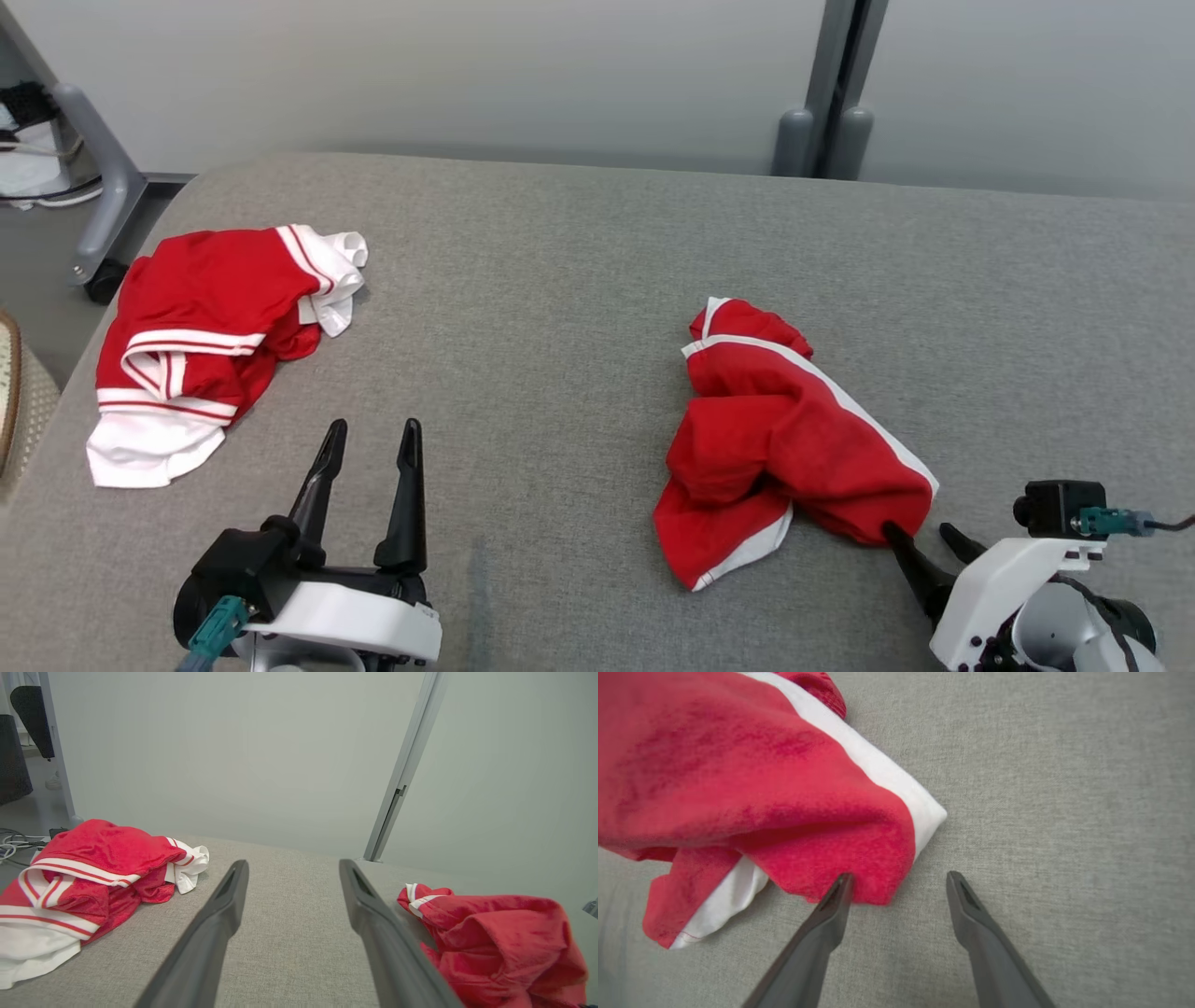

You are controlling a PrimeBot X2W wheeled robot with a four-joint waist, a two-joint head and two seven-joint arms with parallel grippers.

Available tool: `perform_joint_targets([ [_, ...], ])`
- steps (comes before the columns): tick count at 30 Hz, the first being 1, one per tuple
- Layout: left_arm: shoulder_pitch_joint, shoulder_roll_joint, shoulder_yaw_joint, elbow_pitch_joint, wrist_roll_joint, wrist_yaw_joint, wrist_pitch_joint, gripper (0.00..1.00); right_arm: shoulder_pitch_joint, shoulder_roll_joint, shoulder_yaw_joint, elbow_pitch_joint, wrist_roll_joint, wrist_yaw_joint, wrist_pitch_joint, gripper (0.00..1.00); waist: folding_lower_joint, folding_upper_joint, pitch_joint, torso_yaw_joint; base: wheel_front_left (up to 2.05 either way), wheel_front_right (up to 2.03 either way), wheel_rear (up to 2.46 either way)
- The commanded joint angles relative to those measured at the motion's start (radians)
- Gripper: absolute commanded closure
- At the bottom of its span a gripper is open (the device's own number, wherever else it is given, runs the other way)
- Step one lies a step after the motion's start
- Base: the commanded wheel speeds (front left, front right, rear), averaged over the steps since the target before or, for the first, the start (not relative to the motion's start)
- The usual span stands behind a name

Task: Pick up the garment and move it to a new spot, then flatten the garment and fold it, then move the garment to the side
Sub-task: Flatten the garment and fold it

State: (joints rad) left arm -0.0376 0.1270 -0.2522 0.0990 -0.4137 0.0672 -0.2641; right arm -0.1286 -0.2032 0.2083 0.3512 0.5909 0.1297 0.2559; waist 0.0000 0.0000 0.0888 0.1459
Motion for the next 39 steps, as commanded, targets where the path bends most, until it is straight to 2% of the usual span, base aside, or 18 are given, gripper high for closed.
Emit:
perform_joint_targets([
  [1,-0.020,0.004,0.002,0.003,-0.001,-0.003,0.000,0.00,-0.022,-0.004,-0.007,0.014,0.013,0.002,0.020,0.00,0.0000,0.0000,0.017,0.026,0.00,0.00,0.00],
  [5,-0.028,0.005,0.002,0.013,-0.005,-0.006,0.000,0.00,-0.055,0.006,-0.030,0.054,0.010,0.002,0.071,0.00,0.0000,0.0000,0.026,0.052,0.00,0.00,0.00],
  [7,-0.032,0.004,0.003,0.016,-0.006,-0.008,0.000,0.00,-0.065,0.015,-0.035,0.061,0.009,0.002,0.074,0.74,0.0000,0.0000,0.027,0.060,0.00,0.00,0.00],
  [8,-0.033,0.003,0.002,0.019,-0.006,-0.008,0.000,0.00,-0.068,0.017,-0.037,0.061,0.009,0.002,0.070,1.00,0.0000,0.0000,0.027,0.063,0.00,0.00,0.00],
  [12,-0.031,0.002,0.005,0.025,-0.007,-0.005,0.000,0.00,-0.077,0.007,-0.052,0.047,0.002,0.002,0.035,1.00,0.0000,0.0000,0.017,0.062,0.00,0.00,0.00],
  [17,-0.017,-0.001,0.006,0.027,-0.011,-0.008,0.000,0.00,-0.088,-0.031,-0.072,-0.003,-0.022,0.002,-0.032,1.00,0.0000,0.0000,-0.007,0.029,0.00,0.00,0.00],
  [25,-0.011,-0.009,-0.007,0.029,-0.014,-0.021,0.000,0.00,-0.107,-0.118,-0.119,-0.174,-0.103,0.002,-0.134,1.00,0.0000,0.0000,-0.016,-0.046,0.00,0.00,0.00],
  [30,-0.026,-0.010,-0.020,0.037,-0.017,-0.039,0.000,0.00,-0.067,-0.166,-0.150,-0.271,-0.206,0.002,-0.189,1.00,0.0000,0.0000,-0.004,-0.083,0.00,0.00,0.00],
  [34,-0.038,-0.011,-0.024,0.044,-0.017,-0.043,0.000,0.00,0.004,-0.163,-0.173,-0.272,-0.243,0.002,-0.177,1.00,0.0000,0.0000,0.006,-0.108,0.00,0.00,0.00],
  [39,-0.050,-0.006,-0.030,0.054,-0.018,-0.050,0.000,0.00,0.096,-0.127,-0.187,-0.206,-0.239,0.002,-0.147,1.00,0.0000,0.0000,0.017,-0.132,0.00,0.00,0.00],
])
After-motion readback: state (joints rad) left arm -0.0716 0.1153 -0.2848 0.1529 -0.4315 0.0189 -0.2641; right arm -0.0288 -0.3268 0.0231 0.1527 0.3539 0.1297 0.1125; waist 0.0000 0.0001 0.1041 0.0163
